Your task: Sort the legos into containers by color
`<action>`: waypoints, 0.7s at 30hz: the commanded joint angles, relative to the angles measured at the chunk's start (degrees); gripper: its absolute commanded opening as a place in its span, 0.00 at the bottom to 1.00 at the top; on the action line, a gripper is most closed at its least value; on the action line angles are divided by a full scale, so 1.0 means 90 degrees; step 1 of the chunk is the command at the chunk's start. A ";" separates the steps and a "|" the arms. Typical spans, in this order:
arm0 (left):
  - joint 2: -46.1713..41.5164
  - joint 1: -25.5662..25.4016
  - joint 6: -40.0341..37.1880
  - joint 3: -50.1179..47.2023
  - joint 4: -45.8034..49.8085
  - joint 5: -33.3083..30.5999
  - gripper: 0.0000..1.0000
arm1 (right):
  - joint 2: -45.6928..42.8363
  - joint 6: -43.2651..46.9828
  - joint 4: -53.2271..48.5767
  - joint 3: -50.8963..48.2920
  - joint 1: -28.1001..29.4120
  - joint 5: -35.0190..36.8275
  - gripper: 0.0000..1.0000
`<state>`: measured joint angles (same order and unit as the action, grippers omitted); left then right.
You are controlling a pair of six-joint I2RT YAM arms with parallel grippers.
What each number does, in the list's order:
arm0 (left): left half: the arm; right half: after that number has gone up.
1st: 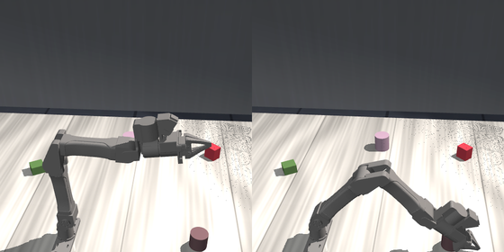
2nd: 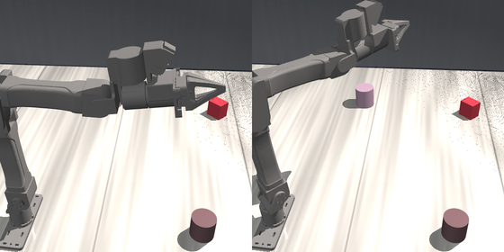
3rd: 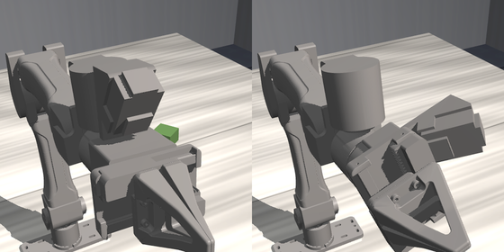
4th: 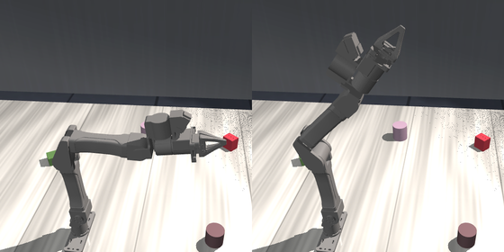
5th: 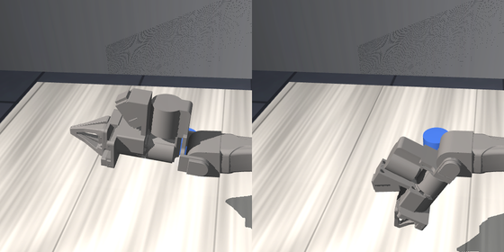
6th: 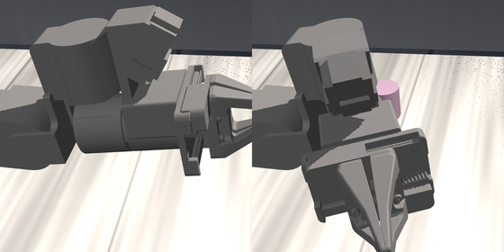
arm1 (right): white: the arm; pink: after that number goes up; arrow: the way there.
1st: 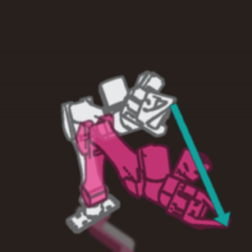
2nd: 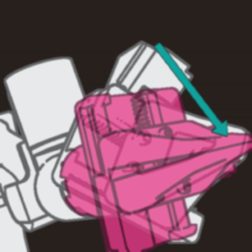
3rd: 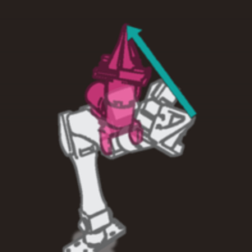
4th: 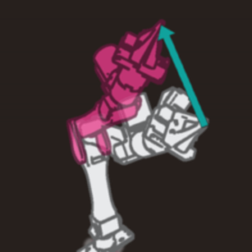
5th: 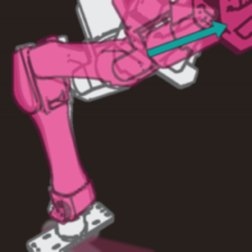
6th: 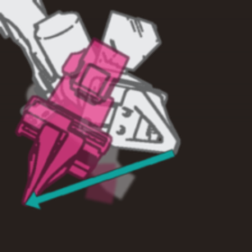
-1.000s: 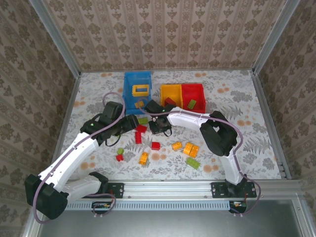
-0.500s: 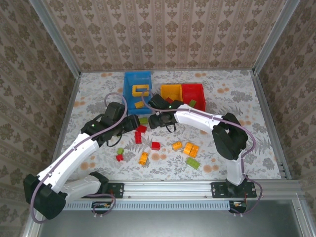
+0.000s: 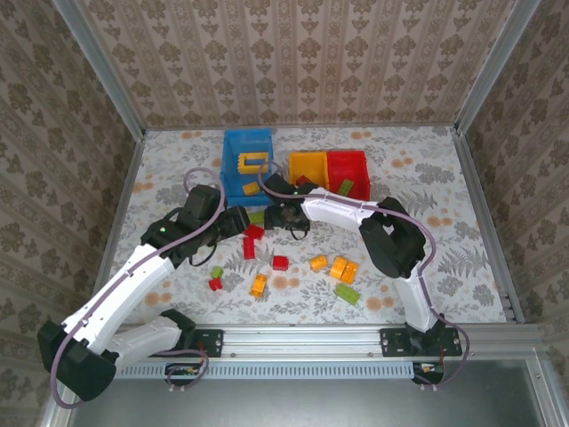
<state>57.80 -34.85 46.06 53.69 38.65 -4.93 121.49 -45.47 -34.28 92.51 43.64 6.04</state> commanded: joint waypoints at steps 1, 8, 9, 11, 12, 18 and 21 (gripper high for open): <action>-0.0170 -0.0034 -0.0080 -0.0078 0.0195 -0.0014 0.69 | 0.0216 -0.0734 0.0132 0.0345 -0.0056 0.0336 0.83; -0.0218 -0.0034 -0.0111 -0.0108 0.0211 0.0020 0.69 | 0.0644 -0.1294 0.0069 0.0736 -0.0176 0.0636 0.84; -0.0231 -0.0034 -0.0110 -0.0102 0.0217 0.0036 0.69 | 0.0711 -0.1341 0.0069 0.0822 -0.0195 0.0646 0.83; -0.0240 -0.0034 -0.0109 -0.0130 0.0213 0.0056 0.69 | 0.0833 -0.1418 0.0050 0.0983 -0.0224 0.0676 0.83; -0.0241 -0.0034 -0.0116 -0.0135 0.0212 0.0064 0.69 | 0.0899 -0.1447 0.0023 0.1080 -0.0228 0.0676 0.83; -0.0258 -0.0033 -0.0157 -0.0135 0.0229 0.0089 0.69 | 0.1230 -0.1746 -0.0340 0.1471 -0.0234 0.0723 0.77; -0.0259 -0.0024 -0.0163 -0.0134 0.0218 0.0112 0.69 | 0.1374 -0.1844 -0.0615 0.1589 -0.0235 0.0763 0.72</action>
<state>56.51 -34.85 45.87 53.08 39.64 -4.29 131.79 -59.31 -35.90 105.08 41.56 10.92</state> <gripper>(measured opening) 0.691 0.726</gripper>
